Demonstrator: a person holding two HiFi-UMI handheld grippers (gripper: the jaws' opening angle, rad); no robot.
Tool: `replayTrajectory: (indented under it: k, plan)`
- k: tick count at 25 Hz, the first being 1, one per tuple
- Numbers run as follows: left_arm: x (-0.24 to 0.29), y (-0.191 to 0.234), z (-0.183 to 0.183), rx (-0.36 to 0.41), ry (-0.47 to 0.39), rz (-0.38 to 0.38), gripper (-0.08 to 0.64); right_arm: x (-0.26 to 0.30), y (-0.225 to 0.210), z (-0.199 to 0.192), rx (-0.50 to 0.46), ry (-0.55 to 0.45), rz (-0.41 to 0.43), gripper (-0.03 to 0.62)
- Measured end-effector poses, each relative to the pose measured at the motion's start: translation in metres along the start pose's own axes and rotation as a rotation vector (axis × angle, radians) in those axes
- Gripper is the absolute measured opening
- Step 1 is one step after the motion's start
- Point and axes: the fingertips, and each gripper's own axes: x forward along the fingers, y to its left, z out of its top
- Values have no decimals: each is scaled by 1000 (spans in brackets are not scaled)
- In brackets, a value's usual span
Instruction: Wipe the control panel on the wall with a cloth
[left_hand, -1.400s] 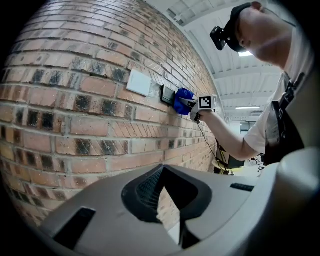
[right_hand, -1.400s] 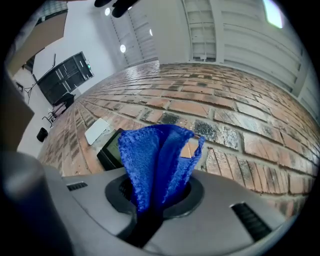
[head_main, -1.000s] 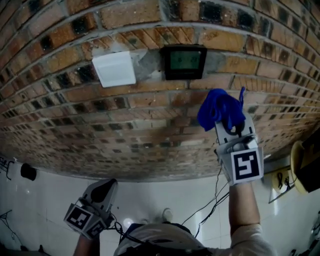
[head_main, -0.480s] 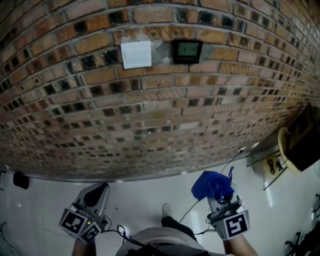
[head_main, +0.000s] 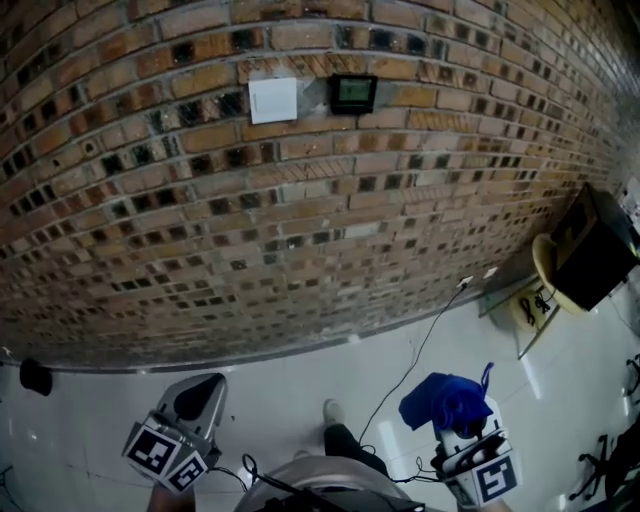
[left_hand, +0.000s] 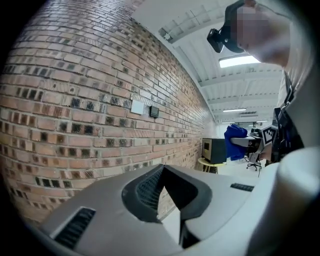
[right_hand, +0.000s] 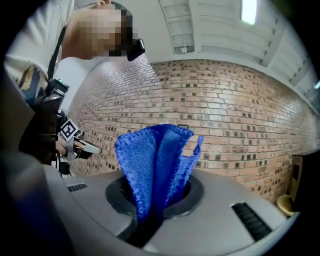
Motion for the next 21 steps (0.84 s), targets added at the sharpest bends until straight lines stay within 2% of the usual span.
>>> replayTrajectory:
  k: [3, 11, 21]
  plan:
    - [-11, -3, -3, -6, -5, 1, 3, -9, 8, -1, -28, 12, 2, 86]
    - [-28, -3, -8, -11, -21, -4, 3, -1, 32, -1, -28, 7, 38, 86]
    - [-43, -5, -7, -5, -18, 0, 3, 1, 42, 5, -35, 1, 57, 86]
